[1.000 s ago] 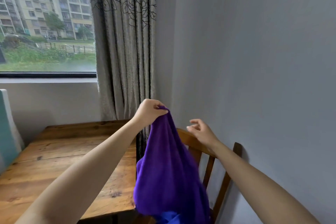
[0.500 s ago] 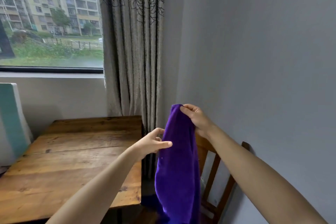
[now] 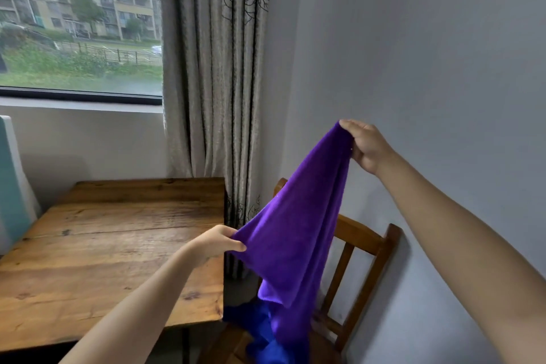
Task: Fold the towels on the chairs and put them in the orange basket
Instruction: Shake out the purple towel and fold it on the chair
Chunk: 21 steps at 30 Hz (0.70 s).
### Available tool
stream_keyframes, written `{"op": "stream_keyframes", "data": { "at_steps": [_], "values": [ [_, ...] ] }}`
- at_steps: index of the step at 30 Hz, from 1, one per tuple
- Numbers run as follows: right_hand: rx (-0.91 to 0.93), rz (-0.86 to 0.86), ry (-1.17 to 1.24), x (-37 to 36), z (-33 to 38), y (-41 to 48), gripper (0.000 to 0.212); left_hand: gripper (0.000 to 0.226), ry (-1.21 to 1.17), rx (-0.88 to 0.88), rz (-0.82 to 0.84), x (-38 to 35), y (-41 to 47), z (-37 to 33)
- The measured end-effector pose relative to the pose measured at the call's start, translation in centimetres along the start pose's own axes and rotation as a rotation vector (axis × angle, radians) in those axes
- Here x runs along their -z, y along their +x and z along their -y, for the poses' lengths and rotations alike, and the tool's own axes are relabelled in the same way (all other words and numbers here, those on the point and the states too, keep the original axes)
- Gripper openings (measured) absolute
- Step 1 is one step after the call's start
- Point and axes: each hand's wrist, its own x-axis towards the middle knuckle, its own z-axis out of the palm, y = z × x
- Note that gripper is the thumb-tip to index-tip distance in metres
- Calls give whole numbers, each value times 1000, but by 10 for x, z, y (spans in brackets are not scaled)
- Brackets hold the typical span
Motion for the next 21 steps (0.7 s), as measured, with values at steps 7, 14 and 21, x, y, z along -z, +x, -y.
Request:
{"op": "stream_keyframes", "data": {
  "at_steps": [7, 14, 21],
  "values": [
    [-138, -35, -75, 47, -32, -13, 22, 13, -647, -120, -153, 58, -16, 8],
    [-157, -153, -106, 54, -45, -9, 17, 15, -786, -259, -233, 73, -12, -29],
    [21, -378, -62, 57, -24, 12, 20, 27, -821, -390, -331, 89, 3, -94]
  ]
}}
